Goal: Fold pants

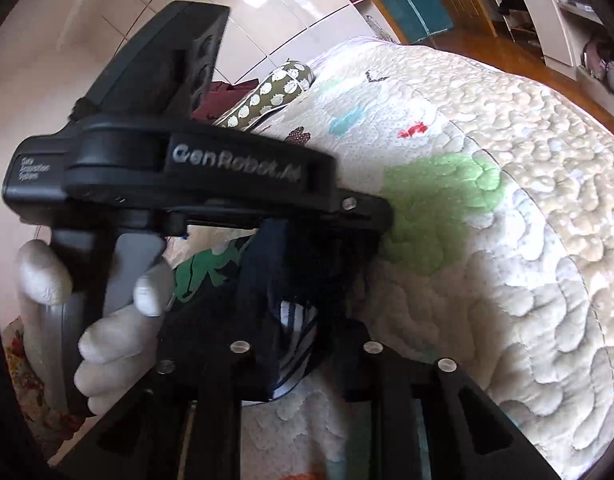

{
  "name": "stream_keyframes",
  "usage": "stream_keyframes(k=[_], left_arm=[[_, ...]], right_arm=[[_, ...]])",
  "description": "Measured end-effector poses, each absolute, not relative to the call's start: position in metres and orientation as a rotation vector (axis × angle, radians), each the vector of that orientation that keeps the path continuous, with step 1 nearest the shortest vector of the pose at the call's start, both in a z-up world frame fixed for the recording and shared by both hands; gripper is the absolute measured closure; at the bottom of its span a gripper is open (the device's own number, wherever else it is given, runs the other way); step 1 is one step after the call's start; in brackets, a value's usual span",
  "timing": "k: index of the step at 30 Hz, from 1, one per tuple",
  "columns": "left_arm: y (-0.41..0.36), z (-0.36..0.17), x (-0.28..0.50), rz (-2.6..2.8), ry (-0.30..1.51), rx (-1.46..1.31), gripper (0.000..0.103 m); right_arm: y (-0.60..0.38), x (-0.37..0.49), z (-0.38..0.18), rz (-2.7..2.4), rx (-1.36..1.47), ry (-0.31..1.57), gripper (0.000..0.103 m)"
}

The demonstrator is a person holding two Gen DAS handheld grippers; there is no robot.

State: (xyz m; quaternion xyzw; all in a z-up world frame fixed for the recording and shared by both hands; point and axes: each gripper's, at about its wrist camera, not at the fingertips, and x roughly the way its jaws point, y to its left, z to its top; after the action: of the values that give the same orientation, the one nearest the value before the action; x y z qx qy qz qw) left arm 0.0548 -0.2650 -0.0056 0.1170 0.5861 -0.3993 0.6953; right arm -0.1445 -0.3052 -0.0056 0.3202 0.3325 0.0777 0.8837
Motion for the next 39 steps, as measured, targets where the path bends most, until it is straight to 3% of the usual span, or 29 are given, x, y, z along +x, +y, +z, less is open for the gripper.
stream_keyframes(k=[8, 11, 13, 14, 15, 18, 20, 22, 23, 28, 32, 36, 39], left_arm=[[-0.166, 0.035, 0.064, -0.829, 1.188, 0.042, 0.080], [-0.107, 0.032, 0.063, -0.733, 1.174, -0.089, 0.062], [-0.066, 0.026, 0.061, -0.686, 1.199, -0.192, 0.057], [-0.038, 0.025, 0.053, -0.647, 1.203, -0.241, 0.057], [-0.024, 0.024, 0.043, -0.629, 1.193, -0.255, 0.055], [0.026, 0.030, 0.005, -0.542, 1.108, -0.254, 0.040], [0.047, 0.028, -0.016, -0.484, 1.054, -0.237, 0.037], [0.058, 0.022, -0.028, -0.421, 1.026, -0.205, 0.037], [0.062, 0.020, -0.032, -0.404, 1.017, -0.195, 0.037], [0.064, 0.012, -0.047, -0.385, 1.007, -0.232, 0.037], [0.064, 0.019, -0.063, -0.396, 0.982, -0.246, 0.037], [0.067, 0.035, -0.084, -0.358, 0.896, -0.186, 0.028], [0.067, 0.045, -0.094, -0.342, 0.851, -0.179, 0.028]], right_arm=[[-0.269, -0.135, 0.032, 0.235, 0.556, 0.679, 0.084], [-0.237, -0.125, 0.041, 0.301, 0.499, 0.706, 0.080], [-0.210, -0.118, 0.041, 0.353, 0.470, 0.746, 0.062], [-0.199, -0.117, 0.040, 0.383, 0.458, 0.764, 0.048], [-0.189, -0.118, 0.041, 0.411, 0.444, 0.775, 0.048], [-0.173, -0.131, 0.050, 0.459, 0.380, 0.784, 0.048], [-0.178, -0.142, 0.059, 0.424, 0.334, 0.773, 0.052], [-0.188, -0.144, 0.064, 0.348, 0.324, 0.767, 0.074], [-0.198, -0.135, 0.064, 0.318, 0.337, 0.768, 0.077], [-0.215, -0.091, 0.057, 0.243, 0.423, 0.784, 0.077], [-0.187, -0.054, 0.021, 0.249, 0.388, 0.923, 0.075], [-0.155, -0.069, 0.024, 0.189, 0.239, 0.861, 0.073], [-0.151, -0.090, 0.038, 0.173, 0.238, 0.790, 0.070]])
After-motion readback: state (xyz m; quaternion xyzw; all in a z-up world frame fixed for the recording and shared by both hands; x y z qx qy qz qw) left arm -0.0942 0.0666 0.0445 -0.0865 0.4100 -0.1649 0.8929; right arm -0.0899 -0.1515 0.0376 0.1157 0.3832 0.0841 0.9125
